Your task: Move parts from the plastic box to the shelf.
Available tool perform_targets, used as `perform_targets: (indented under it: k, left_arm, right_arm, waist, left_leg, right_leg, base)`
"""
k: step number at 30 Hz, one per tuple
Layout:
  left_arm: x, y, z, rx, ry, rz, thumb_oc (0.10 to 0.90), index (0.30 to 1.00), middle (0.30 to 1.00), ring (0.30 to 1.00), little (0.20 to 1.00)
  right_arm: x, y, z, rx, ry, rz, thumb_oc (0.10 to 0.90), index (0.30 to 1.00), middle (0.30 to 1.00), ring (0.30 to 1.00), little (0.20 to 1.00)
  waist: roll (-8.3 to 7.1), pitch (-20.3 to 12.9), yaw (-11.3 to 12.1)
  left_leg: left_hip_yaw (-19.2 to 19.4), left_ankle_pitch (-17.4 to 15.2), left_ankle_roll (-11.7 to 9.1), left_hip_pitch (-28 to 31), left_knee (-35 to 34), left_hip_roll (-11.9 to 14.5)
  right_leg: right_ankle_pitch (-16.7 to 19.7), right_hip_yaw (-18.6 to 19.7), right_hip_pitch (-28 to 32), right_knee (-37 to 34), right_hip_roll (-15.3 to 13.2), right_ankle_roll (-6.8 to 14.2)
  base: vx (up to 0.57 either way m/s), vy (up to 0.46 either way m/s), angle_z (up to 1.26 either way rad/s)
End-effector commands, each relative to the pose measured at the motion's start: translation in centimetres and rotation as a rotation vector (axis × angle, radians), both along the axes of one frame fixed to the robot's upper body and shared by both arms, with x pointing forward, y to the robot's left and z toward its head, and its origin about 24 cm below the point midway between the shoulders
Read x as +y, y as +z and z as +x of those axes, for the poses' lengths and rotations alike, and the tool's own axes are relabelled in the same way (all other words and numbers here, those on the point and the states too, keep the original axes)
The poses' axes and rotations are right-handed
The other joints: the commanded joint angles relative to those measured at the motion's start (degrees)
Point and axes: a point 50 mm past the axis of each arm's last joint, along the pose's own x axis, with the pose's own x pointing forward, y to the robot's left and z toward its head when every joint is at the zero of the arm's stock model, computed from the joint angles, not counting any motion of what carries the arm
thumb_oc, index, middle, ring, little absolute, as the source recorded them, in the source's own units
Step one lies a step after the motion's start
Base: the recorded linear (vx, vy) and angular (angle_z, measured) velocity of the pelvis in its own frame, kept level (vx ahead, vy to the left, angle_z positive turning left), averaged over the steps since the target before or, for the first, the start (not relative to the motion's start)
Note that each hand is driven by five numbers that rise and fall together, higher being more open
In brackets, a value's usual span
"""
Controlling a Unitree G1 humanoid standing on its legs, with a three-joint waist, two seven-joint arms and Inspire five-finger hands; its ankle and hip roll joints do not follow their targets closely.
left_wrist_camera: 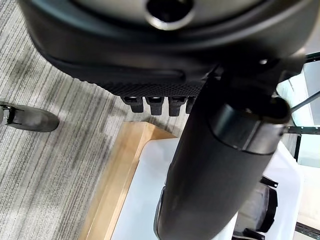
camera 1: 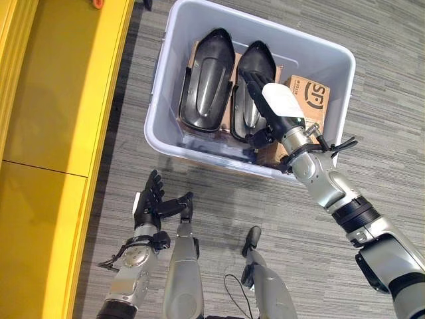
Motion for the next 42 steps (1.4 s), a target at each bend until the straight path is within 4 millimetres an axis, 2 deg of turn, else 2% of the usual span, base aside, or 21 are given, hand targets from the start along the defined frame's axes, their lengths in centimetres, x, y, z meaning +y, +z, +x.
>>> perform_targets:
  k: [1,22,37,42]
  left_arm:
    - [-0.3,1.4,-0.5,-0.099,0.001,-0.005,0.9,1.0,1.0,1.0,1.0]
    - [-0.5,1.6,-0.5,-0.106,-0.001,0.004,0.9,1.0,1.0,1.0,1.0]
    - [-0.2,2.1,-0.4,-0.126,0.013,0.017,0.9,1.0,1.0,1.0,1.0]
    - [-0.3,2.3,-0.3,-0.138,0.012,0.009,0.9,1.0,1.0,1.0,1.0]
  right_arm:
    - [-1.0,4.3,-0.7,-0.192,-0.002,0.151,0.9,1.0,1.0,1.0,1.0]
    - [-1.4,2.8,-0.5,-0.154,-0.037,0.286,0.9,1.0,1.0,1.0,1.0]
    - [-1.5,2.6,0.0,-0.15,-0.068,0.235,0.9,1.0,1.0,1.0,1.0]
    - [-1.5,3.0,0.3,-0.163,-0.086,0.206,0.9,1.0,1.0,1.0,1.0]
  waist:
    - [1.61,-3.2,-1.0]
    - [2.63,-1.4,-0.9]
    - [2.75,0.3,-0.6]
    - [2.91,0.5,-0.6]
  left_leg:
    - [-1.4,0.4,-2.4,-2.9,2.2,3.6]
    - [-2.7,-0.5,-1.8,-6.1,4.6,2.9]
    - [-3.7,-1.2,-1.7,-8.1,6.2,2.7]
    - [-4.2,-1.8,-1.4,-10.3,7.9,2.8]
  right_leg:
    - [-6.4,-2.1,3.9,6.9,-4.5,2.8]
    - [-7.4,-2.4,2.2,8.3,-4.6,2.5]
    - [-8.1,-3.0,0.9,9.7,-4.6,2.6]
    - [-8.7,-2.6,-1.7,11.9,-4.6,2.2]
  base:
    - [0.0,0.0,0.0]
    - [0.0,0.0,0.0]
    - [-0.01,0.001,0.03]
    - [-0.01,0.001,0.02]
